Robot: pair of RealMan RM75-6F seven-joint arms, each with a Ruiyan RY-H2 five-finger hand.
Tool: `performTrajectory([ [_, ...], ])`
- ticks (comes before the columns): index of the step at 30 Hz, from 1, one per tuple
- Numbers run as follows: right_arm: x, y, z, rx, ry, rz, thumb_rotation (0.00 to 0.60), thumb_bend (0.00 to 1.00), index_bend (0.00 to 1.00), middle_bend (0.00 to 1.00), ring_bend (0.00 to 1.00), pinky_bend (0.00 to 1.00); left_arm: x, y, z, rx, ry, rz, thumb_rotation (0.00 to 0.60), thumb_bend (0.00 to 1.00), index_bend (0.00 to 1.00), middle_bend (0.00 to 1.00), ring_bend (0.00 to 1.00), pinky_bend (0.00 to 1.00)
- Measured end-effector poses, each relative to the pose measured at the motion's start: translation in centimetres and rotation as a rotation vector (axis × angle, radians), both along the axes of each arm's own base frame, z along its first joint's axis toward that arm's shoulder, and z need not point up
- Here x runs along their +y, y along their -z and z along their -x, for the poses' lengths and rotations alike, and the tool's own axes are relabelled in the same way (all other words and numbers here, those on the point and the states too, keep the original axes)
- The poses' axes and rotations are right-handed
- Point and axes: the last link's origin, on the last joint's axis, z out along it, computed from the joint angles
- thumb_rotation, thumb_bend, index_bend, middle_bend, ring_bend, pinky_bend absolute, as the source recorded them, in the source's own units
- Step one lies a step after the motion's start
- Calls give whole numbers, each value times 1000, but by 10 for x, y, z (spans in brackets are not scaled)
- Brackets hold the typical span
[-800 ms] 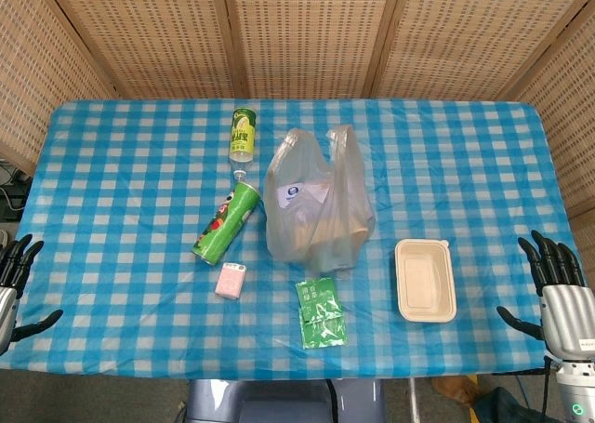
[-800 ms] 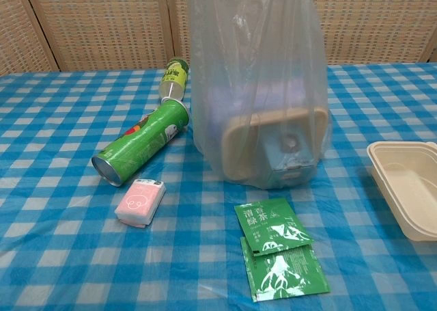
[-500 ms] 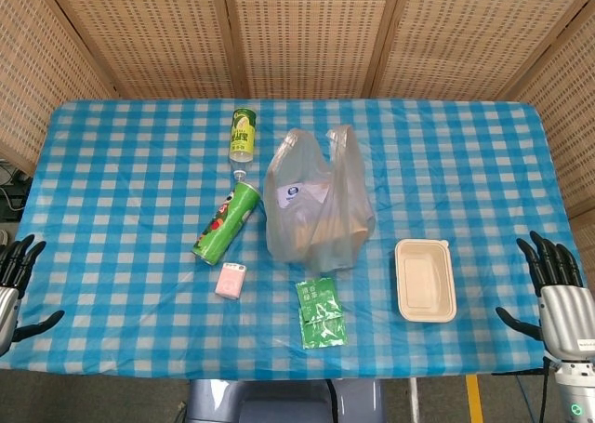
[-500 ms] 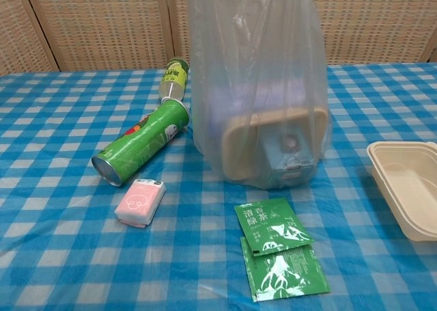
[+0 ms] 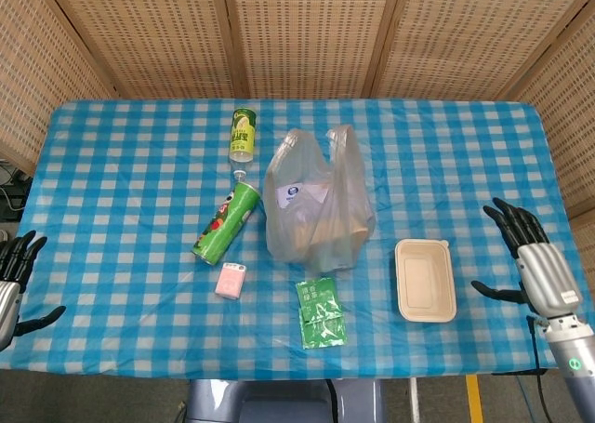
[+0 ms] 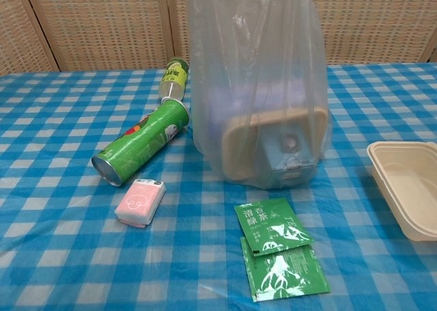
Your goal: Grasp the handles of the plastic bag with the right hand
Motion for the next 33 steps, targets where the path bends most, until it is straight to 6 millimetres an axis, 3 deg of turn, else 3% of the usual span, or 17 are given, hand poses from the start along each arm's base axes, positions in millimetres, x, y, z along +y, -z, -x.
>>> performTrajectory([
  [9,-48,-17,-44,-297,-55,-210,600,0,0,0,0,0,11,3,5,9,-29,-8,600,0,0,0,0,0],
  [18,-79,-20,-113,-615,-102,-505,600,0,0,0,0,0,18,6,8,7,-55,0,600,0,0,0,0,0],
  [25,-100,-8,-169,-644,-104,-688,600,0,0,0,0,0,22,6,10,4,-70,-1,600,0,0,0,0,0],
  [33,-111,14,-197,-641,-63,-776,600,0,0,0,0,0,25,3,13,-10,-80,-5,600,0,0,0,0,0],
])
